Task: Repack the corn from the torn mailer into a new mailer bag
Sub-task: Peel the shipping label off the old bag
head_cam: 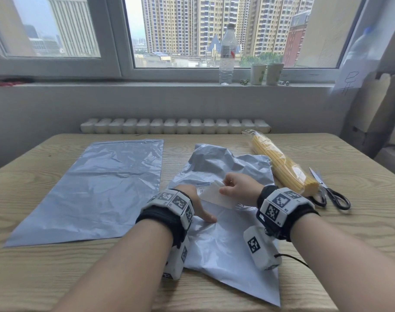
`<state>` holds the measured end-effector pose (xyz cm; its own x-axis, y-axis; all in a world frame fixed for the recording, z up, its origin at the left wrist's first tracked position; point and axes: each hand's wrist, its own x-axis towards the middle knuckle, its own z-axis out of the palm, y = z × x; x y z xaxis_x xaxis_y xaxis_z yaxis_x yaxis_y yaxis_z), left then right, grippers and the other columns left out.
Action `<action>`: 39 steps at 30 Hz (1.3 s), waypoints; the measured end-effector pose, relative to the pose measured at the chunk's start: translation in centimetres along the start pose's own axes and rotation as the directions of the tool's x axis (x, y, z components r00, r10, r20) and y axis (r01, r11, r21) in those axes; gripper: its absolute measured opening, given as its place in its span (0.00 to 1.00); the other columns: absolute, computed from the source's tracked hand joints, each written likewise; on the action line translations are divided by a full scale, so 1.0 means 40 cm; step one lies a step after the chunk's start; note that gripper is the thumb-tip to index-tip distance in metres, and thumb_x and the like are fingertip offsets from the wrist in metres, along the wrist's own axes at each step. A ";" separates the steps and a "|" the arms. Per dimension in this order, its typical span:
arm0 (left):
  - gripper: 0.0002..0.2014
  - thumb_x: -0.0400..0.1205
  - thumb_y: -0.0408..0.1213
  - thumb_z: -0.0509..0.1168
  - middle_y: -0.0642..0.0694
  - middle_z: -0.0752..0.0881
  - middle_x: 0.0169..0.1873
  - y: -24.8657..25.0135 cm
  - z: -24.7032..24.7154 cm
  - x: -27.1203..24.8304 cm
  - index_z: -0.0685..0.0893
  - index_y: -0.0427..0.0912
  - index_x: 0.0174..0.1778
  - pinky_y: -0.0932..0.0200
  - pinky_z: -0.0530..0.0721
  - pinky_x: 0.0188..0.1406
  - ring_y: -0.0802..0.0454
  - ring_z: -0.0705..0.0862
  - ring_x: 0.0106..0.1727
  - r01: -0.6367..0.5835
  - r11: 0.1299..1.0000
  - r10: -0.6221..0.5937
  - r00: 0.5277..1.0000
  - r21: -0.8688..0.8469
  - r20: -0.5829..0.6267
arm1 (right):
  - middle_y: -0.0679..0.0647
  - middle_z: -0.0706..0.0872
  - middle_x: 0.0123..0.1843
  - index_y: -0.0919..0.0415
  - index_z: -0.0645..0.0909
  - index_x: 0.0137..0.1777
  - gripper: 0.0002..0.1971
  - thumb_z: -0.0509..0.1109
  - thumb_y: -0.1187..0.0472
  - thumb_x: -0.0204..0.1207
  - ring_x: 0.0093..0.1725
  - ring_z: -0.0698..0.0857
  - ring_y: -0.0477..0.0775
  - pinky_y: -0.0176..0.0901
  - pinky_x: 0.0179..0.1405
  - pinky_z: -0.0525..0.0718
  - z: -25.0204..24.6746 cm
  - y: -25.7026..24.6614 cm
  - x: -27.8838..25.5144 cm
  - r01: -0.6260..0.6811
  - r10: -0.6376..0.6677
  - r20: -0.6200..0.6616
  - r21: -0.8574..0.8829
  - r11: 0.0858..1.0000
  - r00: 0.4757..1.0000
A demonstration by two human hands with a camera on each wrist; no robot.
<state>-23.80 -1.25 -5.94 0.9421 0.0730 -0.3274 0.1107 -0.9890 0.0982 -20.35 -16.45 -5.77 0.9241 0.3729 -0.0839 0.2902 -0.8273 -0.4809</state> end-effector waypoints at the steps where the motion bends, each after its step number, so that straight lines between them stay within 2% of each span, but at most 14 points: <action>1: 0.30 0.62 0.67 0.75 0.48 0.82 0.42 0.000 0.001 0.001 0.76 0.45 0.42 0.61 0.76 0.42 0.49 0.80 0.44 -0.001 1.000 0.001 1.000 0.002 -0.002 | 0.53 0.78 0.49 0.62 0.78 0.55 0.10 0.65 0.56 0.81 0.49 0.77 0.52 0.41 0.47 0.71 -0.001 0.000 0.001 -0.005 0.005 -0.002 -0.002 1.000 1.000; 7: 0.30 0.62 0.67 0.75 0.48 0.81 0.41 0.000 0.000 0.003 0.74 0.45 0.38 0.61 0.76 0.42 0.49 0.80 0.44 0.007 1.000 -0.007 1.000 -0.007 0.018 | 0.54 0.77 0.49 0.64 0.76 0.57 0.10 0.63 0.57 0.83 0.48 0.75 0.52 0.40 0.46 0.70 -0.003 0.001 0.007 -0.043 0.044 -0.022 0.048 0.998 0.999; 11: 0.28 0.63 0.65 0.76 0.50 0.79 0.37 -0.003 0.003 0.003 0.70 0.48 0.31 0.62 0.75 0.42 0.49 0.79 0.44 -0.011 1.000 0.011 1.000 -0.029 0.004 | 0.54 0.77 0.48 0.60 0.73 0.52 0.06 0.63 0.57 0.83 0.47 0.76 0.52 0.41 0.44 0.71 0.000 0.002 0.007 -0.034 0.037 -0.040 0.074 0.997 0.999; 13: 0.27 0.63 0.65 0.76 0.51 0.79 0.31 -0.005 -0.004 0.001 0.72 0.48 0.31 0.61 0.76 0.42 0.50 0.81 0.42 -0.007 0.998 0.010 0.999 -0.057 0.037 | 0.53 0.79 0.45 0.61 0.77 0.51 0.08 0.64 0.56 0.83 0.42 0.79 0.51 0.40 0.39 0.76 -0.002 0.007 0.008 -0.028 0.032 -0.033 0.130 0.991 0.999; 16: 0.25 0.64 0.65 0.76 0.51 0.84 0.27 -0.016 -0.029 0.012 0.80 0.44 0.32 0.60 0.82 0.42 0.52 0.84 0.32 0.028 0.980 0.004 0.987 -0.195 0.159 | 0.51 0.80 0.33 0.59 0.78 0.37 0.15 0.63 0.52 0.83 0.30 0.79 0.46 0.36 0.28 0.76 -0.007 0.015 0.006 -0.035 0.032 0.015 0.240 0.970 0.999; 18: 0.23 0.65 0.60 0.78 0.49 0.83 0.26 -0.021 -0.045 0.022 0.83 0.43 0.35 0.60 0.82 0.40 0.53 0.82 0.27 0.032 0.953 -0.004 0.996 -0.302 0.093 | 0.51 0.79 0.29 0.58 0.76 0.31 0.18 0.65 0.50 0.81 0.27 0.77 0.46 0.36 0.28 0.76 -0.010 0.020 0.005 -0.035 0.027 0.036 0.240 0.970 0.999; 20: 0.27 0.63 0.57 0.80 0.49 0.81 0.27 -0.024 -0.046 0.031 0.85 0.39 0.45 0.60 0.81 0.38 0.53 0.80 0.29 -0.007 0.965 0.000 1.000 -0.262 -0.029 | 0.51 0.79 0.28 0.59 0.78 0.33 0.17 0.71 0.49 0.77 0.25 0.77 0.46 0.35 0.26 0.76 -0.010 0.022 0.003 -0.024 0.007 0.069 0.238 0.971 0.998; 21: 0.29 0.61 0.56 0.81 0.49 0.81 0.28 -0.022 -0.040 0.034 0.85 0.38 0.47 0.61 0.80 0.37 0.52 0.80 0.31 -0.014 0.975 0.004 0.999 -0.221 -0.044 | 0.51 0.79 0.28 0.59 0.79 0.34 0.14 0.74 0.50 0.74 0.25 0.78 0.45 0.35 0.26 0.76 -0.009 0.022 0.002 -0.016 -0.004 0.082 0.243 0.970 0.997; 23: 0.26 0.58 0.57 0.82 0.50 0.82 0.29 -0.019 -0.022 0.043 0.82 0.43 0.39 0.61 0.79 0.33 0.53 0.81 0.32 0.005 0.986 -0.008 1.000 -0.166 -0.018 | 0.48 0.80 0.31 0.56 0.78 0.34 0.12 0.77 0.54 0.72 0.28 0.77 0.44 0.34 0.29 0.76 -0.006 0.019 0.003 0.007 -0.025 0.075 0.242 0.970 0.997; 26: 0.26 0.57 0.60 0.80 0.51 0.84 0.29 -0.021 -0.005 0.057 0.77 0.45 0.31 0.62 0.77 0.30 0.53 0.82 0.32 0.036 0.990 -0.038 0.999 -0.140 -0.010 | 0.46 0.78 0.33 0.52 0.74 0.33 0.13 0.74 0.55 0.75 0.33 0.76 0.43 0.35 0.32 0.73 -0.002 0.011 0.009 0.063 -0.065 0.002 0.175 0.983 0.998; 29: 0.26 0.57 0.62 0.80 0.52 0.82 0.28 -0.021 -0.003 0.065 0.76 0.46 0.30 0.62 0.78 0.34 0.51 0.83 0.34 0.039 0.990 -0.038 0.999 -0.139 0.008 | 0.47 0.77 0.36 0.54 0.73 0.37 0.11 0.70 0.54 0.78 0.38 0.77 0.48 0.37 0.33 0.71 0.000 0.011 0.018 0.062 -0.058 -0.030 0.115 0.991 0.998; 33: 0.26 0.60 0.63 0.78 0.53 0.79 0.28 -0.021 -0.007 0.062 0.74 0.47 0.30 0.61 0.76 0.38 0.50 0.81 0.38 0.035 0.995 -0.032 0.999 -0.098 0.026 | 0.50 0.78 0.41 0.58 0.74 0.45 0.09 0.66 0.54 0.80 0.43 0.77 0.52 0.41 0.40 0.73 0.003 0.018 0.027 0.036 -0.033 -0.027 0.096 0.995 0.999; 37: 0.27 0.61 0.64 0.78 0.52 0.80 0.28 -0.019 -0.009 0.065 0.74 0.46 0.31 0.61 0.77 0.39 0.49 0.81 0.38 0.046 0.995 -0.041 0.998 -0.090 0.052 | 0.47 0.74 0.36 0.58 0.72 0.42 0.10 0.65 0.54 0.81 0.41 0.76 0.52 0.39 0.33 0.70 0.003 0.026 0.034 0.015 -0.010 -0.042 0.112 0.994 0.999; 39: 0.27 0.60 0.64 0.78 0.52 0.80 0.28 -0.020 -0.009 0.067 0.75 0.46 0.31 0.61 0.77 0.39 0.49 0.82 0.38 0.048 0.994 -0.043 0.998 -0.099 0.051 | 0.48 0.75 0.37 0.57 0.71 0.40 0.11 0.64 0.54 0.82 0.42 0.76 0.52 0.40 0.34 0.72 0.001 0.032 0.036 -0.005 0.010 -0.041 0.132 0.991 0.999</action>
<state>-21.24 -0.23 -6.58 0.9192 0.1085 -0.3785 0.1862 -0.9668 0.1751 -18.66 -16.94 -6.53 0.9366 0.3465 -0.0527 0.2502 -0.7663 -0.5917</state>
